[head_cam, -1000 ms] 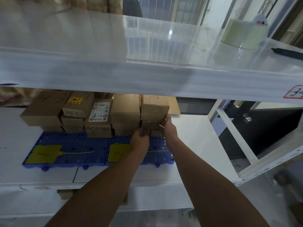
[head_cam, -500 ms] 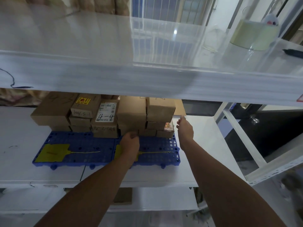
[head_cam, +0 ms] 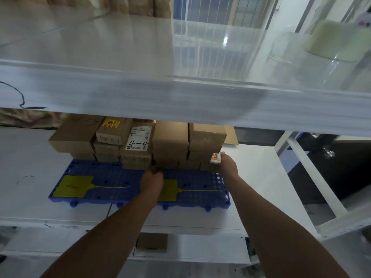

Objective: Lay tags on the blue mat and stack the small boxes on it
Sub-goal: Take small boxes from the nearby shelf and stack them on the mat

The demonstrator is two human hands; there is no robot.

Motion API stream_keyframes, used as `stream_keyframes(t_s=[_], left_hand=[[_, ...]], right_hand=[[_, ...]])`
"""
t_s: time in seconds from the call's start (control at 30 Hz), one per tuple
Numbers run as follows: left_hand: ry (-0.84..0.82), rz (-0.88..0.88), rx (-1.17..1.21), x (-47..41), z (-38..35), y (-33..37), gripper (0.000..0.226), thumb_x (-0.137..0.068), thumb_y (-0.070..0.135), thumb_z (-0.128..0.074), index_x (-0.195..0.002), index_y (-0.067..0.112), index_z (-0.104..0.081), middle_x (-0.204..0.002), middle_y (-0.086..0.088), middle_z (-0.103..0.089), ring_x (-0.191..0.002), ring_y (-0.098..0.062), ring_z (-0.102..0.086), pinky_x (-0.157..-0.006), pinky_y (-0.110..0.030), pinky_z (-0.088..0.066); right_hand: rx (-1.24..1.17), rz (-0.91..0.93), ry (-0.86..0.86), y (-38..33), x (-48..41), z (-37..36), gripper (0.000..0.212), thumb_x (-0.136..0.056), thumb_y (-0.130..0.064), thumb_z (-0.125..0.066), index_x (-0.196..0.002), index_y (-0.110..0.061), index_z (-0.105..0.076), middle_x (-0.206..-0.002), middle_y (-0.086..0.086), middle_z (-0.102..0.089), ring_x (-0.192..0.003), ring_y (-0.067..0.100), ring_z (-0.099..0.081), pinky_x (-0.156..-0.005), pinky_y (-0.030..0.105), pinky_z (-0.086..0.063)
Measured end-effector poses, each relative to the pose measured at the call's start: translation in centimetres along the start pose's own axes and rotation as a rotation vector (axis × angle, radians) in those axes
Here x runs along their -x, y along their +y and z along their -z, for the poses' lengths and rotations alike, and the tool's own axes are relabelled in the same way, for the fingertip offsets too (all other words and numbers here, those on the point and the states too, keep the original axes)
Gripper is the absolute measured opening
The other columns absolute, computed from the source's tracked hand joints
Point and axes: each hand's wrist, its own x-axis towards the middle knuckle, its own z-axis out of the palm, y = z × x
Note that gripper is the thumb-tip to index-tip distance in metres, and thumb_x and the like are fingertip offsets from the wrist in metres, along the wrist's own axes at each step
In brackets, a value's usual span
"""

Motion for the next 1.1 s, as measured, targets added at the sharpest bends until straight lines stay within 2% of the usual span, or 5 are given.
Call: stream_keyframes(t_s=[0.17,0.6,0.77,0.93,1.1], left_hand=[[0.008,-0.015,0.033,0.1,-0.2,-0.7,0.032,-0.101,0.015,-0.048,-0.131,0.010,-0.056,-0.108,-0.014,-0.058,-0.077,-0.024,-0.050,-0.069,-0.038,-0.041],[0.190,-0.136,0.028,-1.9,13.7,-3.5,0.025,-0.105,0.022,-0.042,-0.109,0.015,-0.066,-0.087,-0.008,-0.060,-0.069,-0.031,-0.054,-0.060,-0.039,-0.047],[0.270,-0.126,0.004,-4.0,22.3,-3.9,0.027,-0.106,0.019,-0.038,-0.089,0.007,-0.055,-0.068,-0.008,-0.042,-0.055,-0.020,-0.032,-0.056,-0.036,-0.029],[0.357,-0.181,0.002,-7.1,30.8,-3.1,0.038,-0.102,0.018,-0.047,-0.113,-0.016,-0.060,-0.112,-0.038,-0.060,-0.079,-0.045,-0.058,-0.076,-0.063,-0.045],[0.125,-0.159,0.127,-12.7,35.3,-2.7,0.050,-0.100,0.043,-0.053,-0.128,0.003,-0.063,-0.128,-0.022,-0.061,-0.119,-0.040,-0.057,-0.102,-0.049,-0.046]], right_hand=[[0.039,0.059,-0.003,0.9,-0.3,-0.1,0.040,-0.106,-0.036,-0.029,-0.116,-0.015,-0.062,-0.123,0.011,-0.064,-0.108,0.028,-0.061,-0.095,0.047,-0.050],[0.469,0.149,0.181,2.3,9.8,-3.2,0.028,-0.106,-0.022,-0.038,-0.092,-0.009,-0.058,-0.079,0.008,-0.056,-0.068,0.019,-0.051,-0.062,0.027,-0.036],[0.550,0.243,0.133,-0.2,15.5,-10.3,0.033,-0.101,-0.022,-0.046,-0.068,-0.017,-0.053,-0.061,0.000,-0.049,-0.069,0.024,-0.055,-0.049,0.028,-0.027],[0.360,0.169,0.131,-3.5,19.2,-17.9,0.033,-0.105,-0.035,-0.045,-0.097,-0.012,-0.067,-0.089,0.010,-0.065,-0.093,0.031,-0.065,-0.071,0.031,-0.041],[-0.039,0.006,0.101,-6.8,19.5,-22.5,0.042,-0.103,-0.045,-0.048,-0.128,-0.012,-0.056,-0.116,0.010,-0.058,-0.107,0.028,-0.054,-0.086,0.037,-0.039]])
